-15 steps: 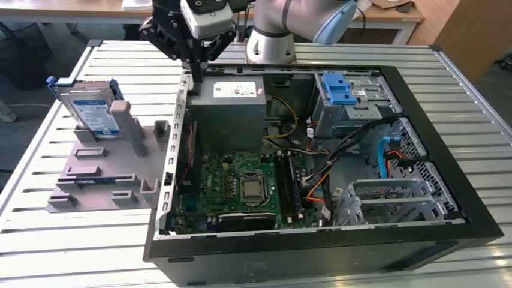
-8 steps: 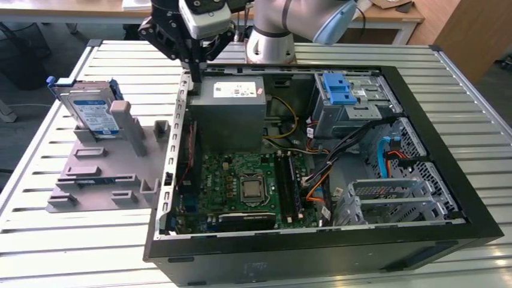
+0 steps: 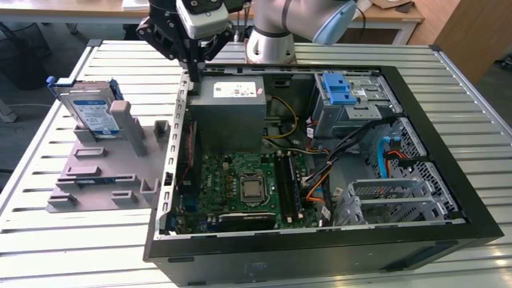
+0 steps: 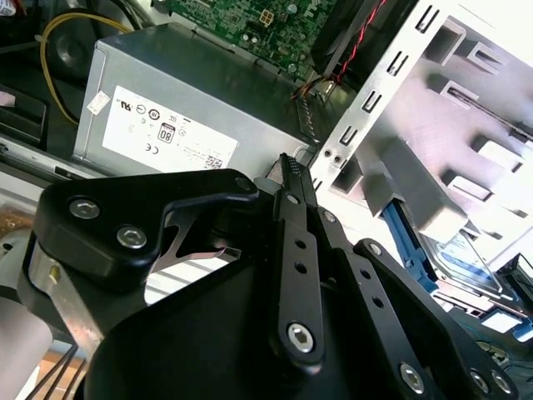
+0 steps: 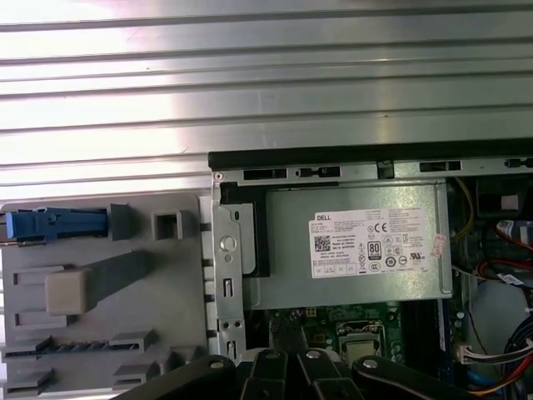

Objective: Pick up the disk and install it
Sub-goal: 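Reach for the disk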

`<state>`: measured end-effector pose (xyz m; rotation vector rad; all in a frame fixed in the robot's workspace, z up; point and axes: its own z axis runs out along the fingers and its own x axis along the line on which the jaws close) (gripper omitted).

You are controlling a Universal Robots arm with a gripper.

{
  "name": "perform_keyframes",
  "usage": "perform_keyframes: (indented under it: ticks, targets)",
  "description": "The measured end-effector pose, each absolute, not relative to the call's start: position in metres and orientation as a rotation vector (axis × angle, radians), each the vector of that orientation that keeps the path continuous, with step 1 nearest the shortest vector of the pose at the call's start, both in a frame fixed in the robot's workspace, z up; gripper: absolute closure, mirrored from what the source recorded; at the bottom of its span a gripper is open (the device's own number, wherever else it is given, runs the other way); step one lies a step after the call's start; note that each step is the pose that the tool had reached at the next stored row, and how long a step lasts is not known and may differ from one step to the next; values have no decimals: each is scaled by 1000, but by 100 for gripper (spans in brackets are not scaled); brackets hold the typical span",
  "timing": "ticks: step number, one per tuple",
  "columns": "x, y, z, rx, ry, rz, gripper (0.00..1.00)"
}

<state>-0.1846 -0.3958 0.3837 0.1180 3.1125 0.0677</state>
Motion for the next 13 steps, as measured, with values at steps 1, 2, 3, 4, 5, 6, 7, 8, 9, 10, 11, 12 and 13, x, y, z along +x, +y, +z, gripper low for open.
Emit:
perform_keyframes:
  ticks: [1, 2, 3, 4, 5, 6, 7, 8, 9, 10, 11, 12, 13]
  targets:
    - [-185, -395, 384, 118, 3112, 68, 89]
    - [-186, -395, 384, 118, 3113, 68, 89]
    - [-186, -395, 384, 118, 3113, 68, 89]
    - [-186, -395, 384, 118, 3113, 68, 89]
    - [-187, -395, 384, 118, 3113, 68, 89]
    - [-187, -394, 384, 118, 3113, 68, 89]
    - [-188, -394, 384, 118, 3113, 68, 89]
    - [-188, -394, 384, 118, 3112, 68, 89]
    - [-189, -394, 384, 118, 3112, 68, 89]
    - [-189, -394, 384, 118, 3112, 68, 89]
    - [-190, -394, 384, 118, 3112, 68, 89]
    - [-191, -393, 384, 118, 3112, 68, 89]
    - [-192, -393, 384, 118, 3113, 68, 89]
